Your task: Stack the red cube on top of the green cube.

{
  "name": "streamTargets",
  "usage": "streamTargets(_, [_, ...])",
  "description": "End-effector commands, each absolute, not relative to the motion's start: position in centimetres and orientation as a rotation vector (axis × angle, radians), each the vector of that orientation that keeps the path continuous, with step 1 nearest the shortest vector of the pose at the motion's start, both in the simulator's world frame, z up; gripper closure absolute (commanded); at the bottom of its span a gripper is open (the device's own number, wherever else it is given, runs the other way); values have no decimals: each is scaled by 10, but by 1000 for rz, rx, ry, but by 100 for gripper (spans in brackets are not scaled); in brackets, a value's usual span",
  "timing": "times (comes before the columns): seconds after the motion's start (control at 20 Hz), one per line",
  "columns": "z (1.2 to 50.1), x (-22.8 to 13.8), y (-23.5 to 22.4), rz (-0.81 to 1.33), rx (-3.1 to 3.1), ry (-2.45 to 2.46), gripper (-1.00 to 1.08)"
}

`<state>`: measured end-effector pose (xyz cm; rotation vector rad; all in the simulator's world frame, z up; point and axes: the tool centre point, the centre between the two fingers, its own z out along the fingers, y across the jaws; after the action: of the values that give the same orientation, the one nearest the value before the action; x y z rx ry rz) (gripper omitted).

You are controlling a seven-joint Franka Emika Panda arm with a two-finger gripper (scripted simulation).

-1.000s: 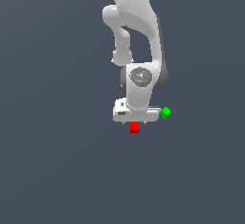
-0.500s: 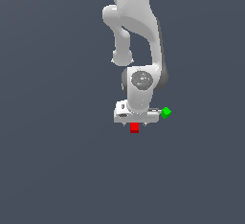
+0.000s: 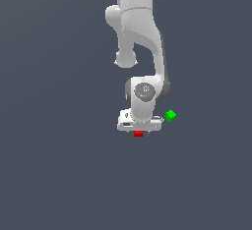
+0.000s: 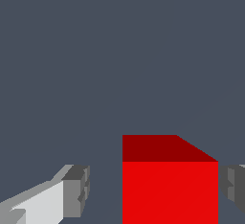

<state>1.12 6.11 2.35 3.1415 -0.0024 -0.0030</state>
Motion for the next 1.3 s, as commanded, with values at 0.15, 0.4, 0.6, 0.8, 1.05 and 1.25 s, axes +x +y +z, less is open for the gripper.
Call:
streamTargets(0.15, [20,13,61,0,3142,-2,108])
streamTargets(0.4, [20,13,61,0,3142,-2,108])
streamTargets(0.6, [20,13,61,1,3141,-3,108])
streamTargets(0.8, [25,12,61,1,3141,-3,108])
streamTargets(1.05, [45,12,61,1,3141,-3,108])
streamTargets(1.25, [73,11,61,1,3141,-3,108])
